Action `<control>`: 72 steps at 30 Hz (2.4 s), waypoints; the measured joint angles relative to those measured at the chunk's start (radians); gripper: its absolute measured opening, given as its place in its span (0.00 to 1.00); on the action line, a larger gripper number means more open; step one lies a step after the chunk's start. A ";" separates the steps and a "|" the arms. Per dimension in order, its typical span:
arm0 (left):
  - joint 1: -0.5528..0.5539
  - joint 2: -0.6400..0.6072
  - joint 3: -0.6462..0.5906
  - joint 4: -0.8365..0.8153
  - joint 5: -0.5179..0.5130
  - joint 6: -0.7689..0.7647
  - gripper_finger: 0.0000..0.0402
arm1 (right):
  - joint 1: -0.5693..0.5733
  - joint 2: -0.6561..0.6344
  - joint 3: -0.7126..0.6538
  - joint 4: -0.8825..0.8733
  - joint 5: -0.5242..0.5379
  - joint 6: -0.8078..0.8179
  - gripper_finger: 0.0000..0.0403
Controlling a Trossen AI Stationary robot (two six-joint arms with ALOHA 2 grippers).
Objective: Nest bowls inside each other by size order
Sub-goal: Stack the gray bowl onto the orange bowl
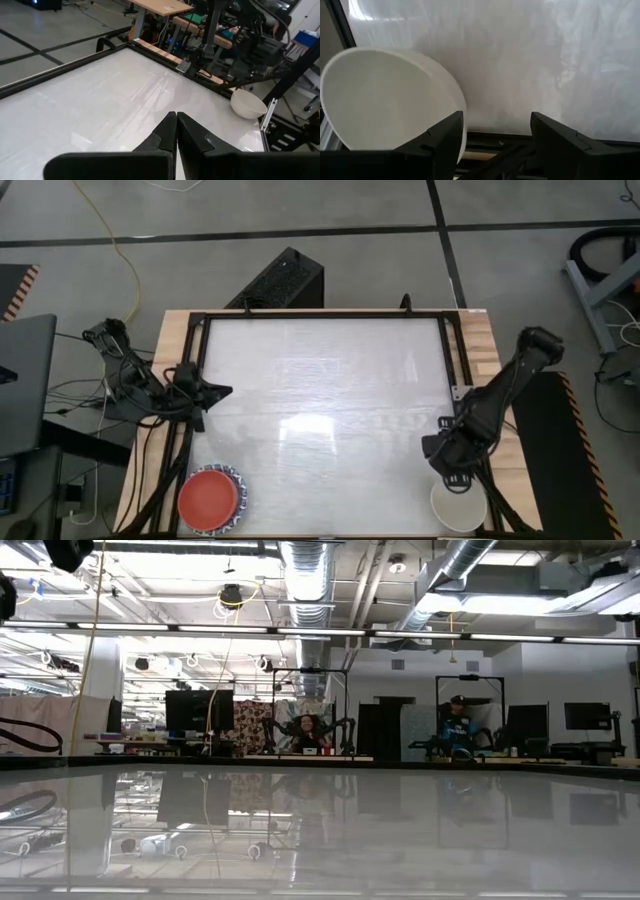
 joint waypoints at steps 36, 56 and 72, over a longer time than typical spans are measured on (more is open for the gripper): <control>0.000 0.056 0.000 0.000 0.006 -0.076 0.00 | 0.052 0.329 -0.043 0.198 -0.153 -0.054 0.04; 0.000 0.057 0.001 -0.017 0.137 -0.052 0.00 | -0.322 0.254 0.087 0.219 -0.001 -0.144 0.02; 0.035 0.232 0.055 0.039 0.231 0.170 0.12 | -0.703 0.290 0.260 0.388 0.025 -0.248 0.02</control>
